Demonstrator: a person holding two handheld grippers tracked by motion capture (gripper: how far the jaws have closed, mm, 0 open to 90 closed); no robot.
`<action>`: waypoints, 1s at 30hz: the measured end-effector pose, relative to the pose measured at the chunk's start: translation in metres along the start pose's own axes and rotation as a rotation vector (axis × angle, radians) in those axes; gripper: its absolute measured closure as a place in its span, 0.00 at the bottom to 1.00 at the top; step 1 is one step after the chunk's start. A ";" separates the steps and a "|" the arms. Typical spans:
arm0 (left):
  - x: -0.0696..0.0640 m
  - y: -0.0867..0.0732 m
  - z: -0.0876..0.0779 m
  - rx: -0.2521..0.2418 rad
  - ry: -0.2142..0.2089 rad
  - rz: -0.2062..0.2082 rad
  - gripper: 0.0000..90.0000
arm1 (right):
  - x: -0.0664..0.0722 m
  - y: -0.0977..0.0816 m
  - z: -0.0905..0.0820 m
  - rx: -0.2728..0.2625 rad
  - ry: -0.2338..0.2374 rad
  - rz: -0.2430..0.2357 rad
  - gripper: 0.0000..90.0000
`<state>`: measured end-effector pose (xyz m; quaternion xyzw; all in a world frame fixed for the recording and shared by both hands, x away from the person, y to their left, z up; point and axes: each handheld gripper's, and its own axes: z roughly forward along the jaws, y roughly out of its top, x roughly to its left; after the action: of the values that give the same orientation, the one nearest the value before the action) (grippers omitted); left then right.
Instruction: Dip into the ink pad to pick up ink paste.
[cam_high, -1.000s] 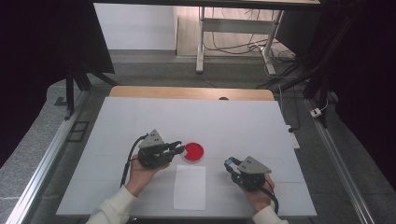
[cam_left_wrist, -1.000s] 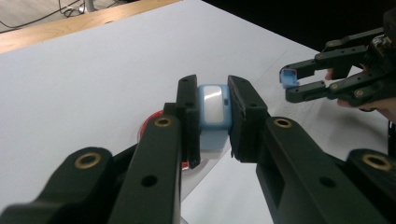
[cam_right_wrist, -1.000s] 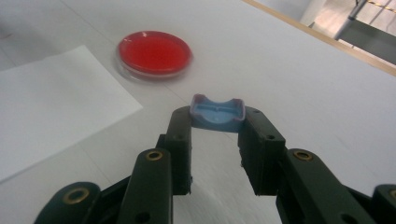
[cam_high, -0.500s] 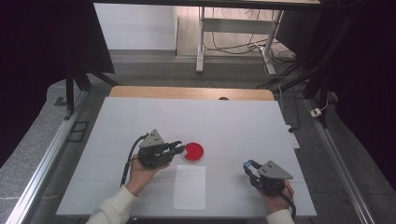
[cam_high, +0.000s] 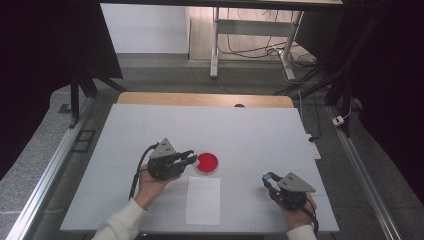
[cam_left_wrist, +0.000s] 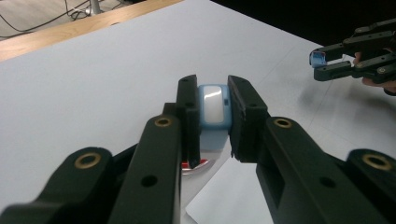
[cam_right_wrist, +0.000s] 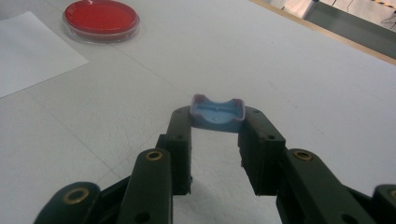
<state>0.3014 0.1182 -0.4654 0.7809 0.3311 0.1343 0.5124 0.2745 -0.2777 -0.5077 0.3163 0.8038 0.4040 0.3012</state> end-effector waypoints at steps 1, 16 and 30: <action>0.000 0.000 0.000 0.000 0.000 0.001 0.83 | 0.000 0.000 0.000 -0.001 -0.001 0.001 0.73; 0.002 0.005 0.006 0.014 0.003 0.017 0.83 | -0.001 0.000 0.001 -0.002 -0.005 0.004 0.73; 0.013 0.008 0.023 0.052 0.008 0.015 0.83 | -0.001 0.000 0.002 0.003 -0.004 0.005 0.73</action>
<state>0.3264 0.1083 -0.4697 0.7959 0.3304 0.1327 0.4897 0.2762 -0.2780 -0.5086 0.3195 0.8031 0.4026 0.3015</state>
